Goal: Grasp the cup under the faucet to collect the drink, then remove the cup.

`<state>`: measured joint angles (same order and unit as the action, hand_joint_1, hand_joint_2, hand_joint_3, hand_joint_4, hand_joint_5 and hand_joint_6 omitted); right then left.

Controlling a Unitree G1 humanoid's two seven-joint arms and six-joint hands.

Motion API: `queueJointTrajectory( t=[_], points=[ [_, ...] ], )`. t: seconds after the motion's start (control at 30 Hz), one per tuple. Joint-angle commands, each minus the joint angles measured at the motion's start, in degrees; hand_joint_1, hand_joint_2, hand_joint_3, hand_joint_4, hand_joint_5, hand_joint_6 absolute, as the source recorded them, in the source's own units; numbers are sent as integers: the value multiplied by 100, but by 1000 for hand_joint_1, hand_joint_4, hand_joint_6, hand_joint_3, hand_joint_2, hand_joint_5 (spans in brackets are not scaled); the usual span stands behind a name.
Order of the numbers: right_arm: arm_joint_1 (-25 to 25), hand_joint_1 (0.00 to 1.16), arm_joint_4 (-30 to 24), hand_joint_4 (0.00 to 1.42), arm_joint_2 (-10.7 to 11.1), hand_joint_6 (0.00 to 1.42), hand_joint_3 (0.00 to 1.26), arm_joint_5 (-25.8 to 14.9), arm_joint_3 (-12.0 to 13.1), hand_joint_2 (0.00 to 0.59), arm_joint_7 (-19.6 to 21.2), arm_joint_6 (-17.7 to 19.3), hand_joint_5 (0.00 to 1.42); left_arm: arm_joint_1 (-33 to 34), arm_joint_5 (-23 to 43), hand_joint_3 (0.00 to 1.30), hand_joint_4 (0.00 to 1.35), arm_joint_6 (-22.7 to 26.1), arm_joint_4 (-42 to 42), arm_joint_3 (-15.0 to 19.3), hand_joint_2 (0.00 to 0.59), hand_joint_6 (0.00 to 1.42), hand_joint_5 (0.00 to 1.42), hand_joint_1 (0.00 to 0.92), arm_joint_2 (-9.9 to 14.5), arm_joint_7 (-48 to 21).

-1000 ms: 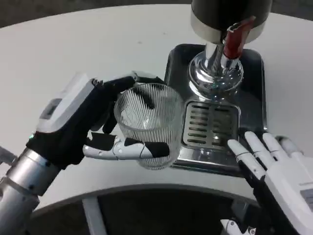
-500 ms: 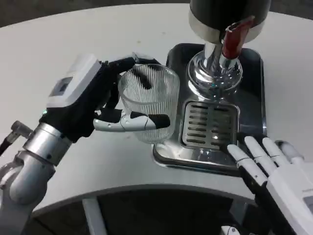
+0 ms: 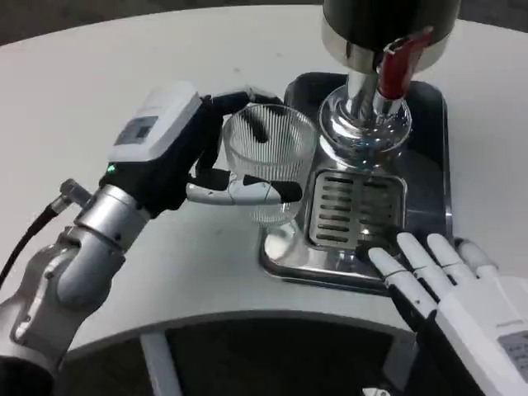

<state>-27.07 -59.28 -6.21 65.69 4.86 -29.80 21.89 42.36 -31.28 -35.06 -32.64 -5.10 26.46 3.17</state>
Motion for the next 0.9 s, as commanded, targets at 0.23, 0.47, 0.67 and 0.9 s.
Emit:
queueJointTrajectory(
  t=[0.23,0.47,0.67,0.9],
  points=[
    [101,491,-72,2,-885,1,104,19,-128,433,-89,40,0,634,-234,970,1106,-321,-645,-487,48,1424,1294,483,-167,559],
    [136,491,-72,2,-887,1,104,-8,-73,433,-91,54,0,882,-448,968,1104,-329,-842,-830,46,1424,1294,488,-328,704],
    [104,491,-72,8,-869,1,105,-101,25,433,-83,105,0,991,-649,963,1090,-378,-871,-1144,45,1424,1284,491,-448,810],
    [68,491,-72,11,-848,1,113,-299,237,433,-78,202,0,1074,-842,940,1056,-322,-954,-1377,45,1424,1262,491,-510,934]
  ],
)
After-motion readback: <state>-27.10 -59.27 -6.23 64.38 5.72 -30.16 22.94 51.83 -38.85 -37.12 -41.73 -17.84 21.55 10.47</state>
